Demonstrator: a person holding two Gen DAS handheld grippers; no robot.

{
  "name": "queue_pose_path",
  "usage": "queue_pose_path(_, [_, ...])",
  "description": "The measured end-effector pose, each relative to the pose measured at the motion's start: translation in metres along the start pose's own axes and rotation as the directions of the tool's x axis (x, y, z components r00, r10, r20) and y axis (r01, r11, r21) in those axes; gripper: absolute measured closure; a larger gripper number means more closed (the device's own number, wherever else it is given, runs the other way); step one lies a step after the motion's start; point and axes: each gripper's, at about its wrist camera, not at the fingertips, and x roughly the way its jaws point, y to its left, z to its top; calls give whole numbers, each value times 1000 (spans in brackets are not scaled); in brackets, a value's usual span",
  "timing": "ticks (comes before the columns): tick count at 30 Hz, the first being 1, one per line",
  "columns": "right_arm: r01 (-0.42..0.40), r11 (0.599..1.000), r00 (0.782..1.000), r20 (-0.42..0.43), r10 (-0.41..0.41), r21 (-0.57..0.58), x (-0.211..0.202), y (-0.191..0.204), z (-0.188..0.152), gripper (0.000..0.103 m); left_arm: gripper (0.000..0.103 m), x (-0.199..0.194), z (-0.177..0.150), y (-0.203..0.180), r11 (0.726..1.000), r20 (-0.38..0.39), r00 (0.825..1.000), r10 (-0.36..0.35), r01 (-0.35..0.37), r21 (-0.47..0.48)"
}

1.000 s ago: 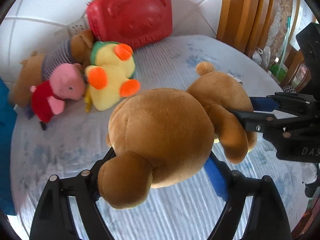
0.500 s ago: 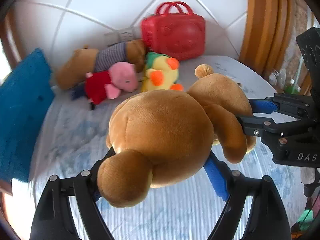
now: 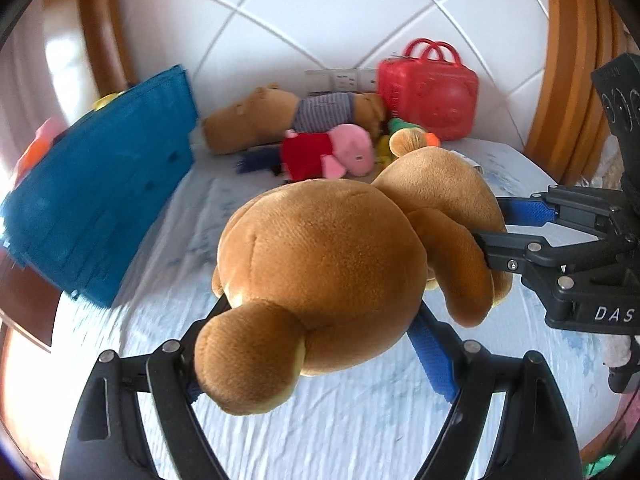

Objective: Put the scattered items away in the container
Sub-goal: 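Carry the teddy bear with both tools toward the blue crate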

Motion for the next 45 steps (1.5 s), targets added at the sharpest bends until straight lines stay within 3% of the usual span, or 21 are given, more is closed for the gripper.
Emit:
queue_pose_path(14, [-60, 992, 998, 7, 61, -108, 53, 174, 32, 54, 20, -68, -66, 159, 992, 37, 997, 74, -69, -102])
queue_pose_path(20, [-90, 984, 996, 10, 93, -154, 75, 230, 49, 54, 20, -82, -76, 208, 983, 49, 992, 119, -110, -148])
queue_pose_path(33, [-172, 935, 976, 79, 205, -309, 106, 290, 129, 54, 20, -111, -40, 287, 944, 130, 956, 264, -229, -237])
queue_pose_path(39, [-143, 932, 974, 122, 193, -334, 121, 319, 166, 54, 20, -117, -20, 334, 949, 183, 943, 276, -238, -206])
queue_pose_path(45, [-75, 955, 967, 212, 140, -288, 138, 363, 197, 54, 20, -129, 1, 401, 972, 264, 937, 228, -203, -120])
